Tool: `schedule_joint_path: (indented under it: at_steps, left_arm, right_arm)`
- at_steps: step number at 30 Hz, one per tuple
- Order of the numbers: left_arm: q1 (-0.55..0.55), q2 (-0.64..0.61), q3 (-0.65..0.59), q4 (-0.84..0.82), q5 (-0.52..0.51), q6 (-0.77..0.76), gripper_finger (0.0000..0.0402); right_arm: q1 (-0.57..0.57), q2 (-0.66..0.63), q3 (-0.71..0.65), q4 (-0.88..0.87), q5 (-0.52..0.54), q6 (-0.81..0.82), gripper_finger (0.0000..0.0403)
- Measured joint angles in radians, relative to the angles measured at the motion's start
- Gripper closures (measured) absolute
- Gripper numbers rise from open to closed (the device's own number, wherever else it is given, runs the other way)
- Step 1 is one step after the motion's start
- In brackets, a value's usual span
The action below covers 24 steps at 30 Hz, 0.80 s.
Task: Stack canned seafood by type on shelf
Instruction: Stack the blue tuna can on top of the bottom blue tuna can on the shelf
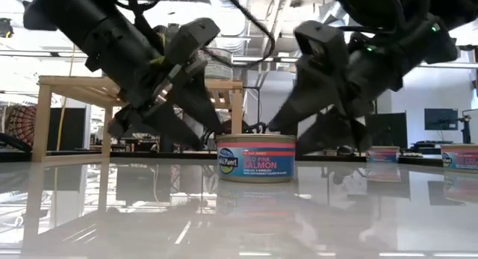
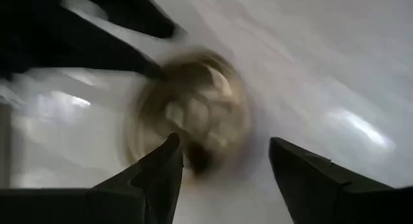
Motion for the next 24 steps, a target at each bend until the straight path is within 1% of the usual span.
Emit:
schedule_joint_path:
  at_steps: [2,7,15,18,24]
  left_arm:
    - [-0.001,0.016,0.0,0.01,0.006,-0.013,0.0219]
    - [-0.001,0.043,0.002,0.032,-0.004,-0.054,0.0219]
    - [0.0,0.046,0.001,0.07,0.007,-0.051,0.0219]
    - [0.0,0.046,0.001,0.072,0.009,-0.064,0.0219]
    - [0.0,0.046,0.0,0.076,0.013,-0.125,0.0219]
  right_arm:
    - [-0.003,0.001,0.012,-0.055,-0.001,-0.008,0.0143]
    - [-0.013,-0.002,0.024,-0.061,0.007,-0.017,0.0143]
    - [-0.009,0.003,0.024,-0.094,0.006,-0.007,0.0148]
    - [-0.003,0.003,0.024,-0.094,0.006,-0.007,0.0168]
    - [-0.001,0.003,0.024,-0.099,0.006,-0.008,0.0244]
